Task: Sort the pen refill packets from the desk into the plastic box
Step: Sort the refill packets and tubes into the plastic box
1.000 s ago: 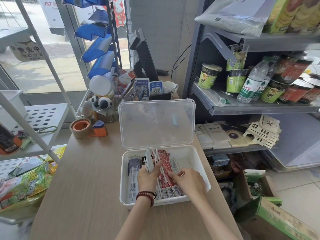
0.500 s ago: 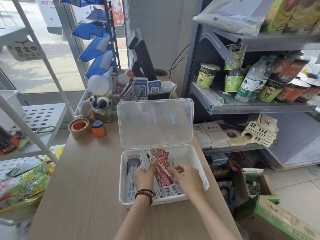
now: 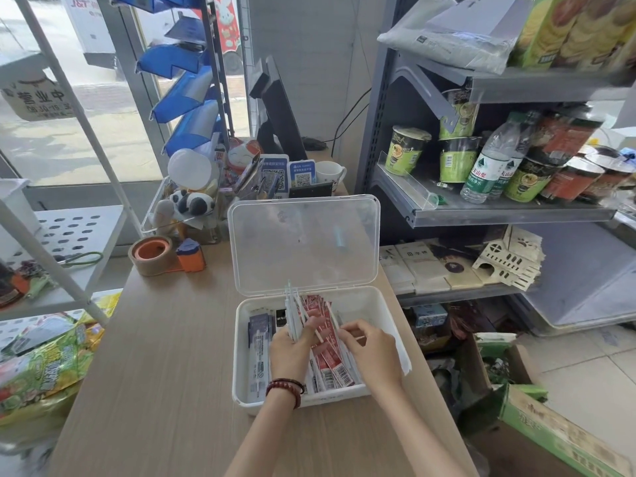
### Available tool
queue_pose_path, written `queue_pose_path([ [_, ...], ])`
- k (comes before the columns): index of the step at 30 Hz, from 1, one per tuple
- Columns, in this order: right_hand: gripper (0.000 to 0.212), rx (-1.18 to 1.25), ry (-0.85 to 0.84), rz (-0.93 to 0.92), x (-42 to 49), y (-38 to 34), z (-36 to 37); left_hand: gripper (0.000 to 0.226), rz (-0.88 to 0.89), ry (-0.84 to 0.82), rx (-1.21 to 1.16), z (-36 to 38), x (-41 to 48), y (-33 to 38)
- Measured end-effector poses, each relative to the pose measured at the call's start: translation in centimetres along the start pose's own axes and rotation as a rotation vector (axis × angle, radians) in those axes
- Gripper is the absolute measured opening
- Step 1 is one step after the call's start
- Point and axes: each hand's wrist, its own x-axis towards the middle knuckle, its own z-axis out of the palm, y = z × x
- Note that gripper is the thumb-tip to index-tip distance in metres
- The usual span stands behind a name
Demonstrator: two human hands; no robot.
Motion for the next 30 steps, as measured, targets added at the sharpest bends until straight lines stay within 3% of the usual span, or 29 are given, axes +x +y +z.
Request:
queue_pose_path([
  [3,0.013,-0.114,0.086,0.143,0.5,0.6,0.5,0.024,0.010,0.004,0.001,0.0,-0.1,0.0],
  [6,0.009,-0.203,0.069,0.216,0.9,0.9,1.0,0.021,0.014,0.040,-0.001,-0.1,0.2,-0.1],
  [11,0.002,-0.260,0.022,0.224,1.3,1.5,1.4,0.019,0.024,0.065,-0.024,-0.1,0.4,-0.3],
  [15,0.017,-0.303,0.044,0.232,1.6,2.4,1.9,0.021,0.030,0.054,-0.024,-0.2,0.3,-0.4],
  [22,0.027,-0.299,-0.107,0.173,2.3,3.0,2.0,0.019,0.033,0.042,-0.020,-0.3,0.4,-0.5],
  [27,0.022,-0.142,-0.001,0.058,1.2,1.3,1.0,0.018,0.010,0.001,0.000,-0.4,0.4,-0.6],
  [30,0.022,0.124,-0.092,-0.046,0.0,0.0,-0.2,0.019,0.020,-0.042,0.053,-0.4,0.4,-0.6],
])
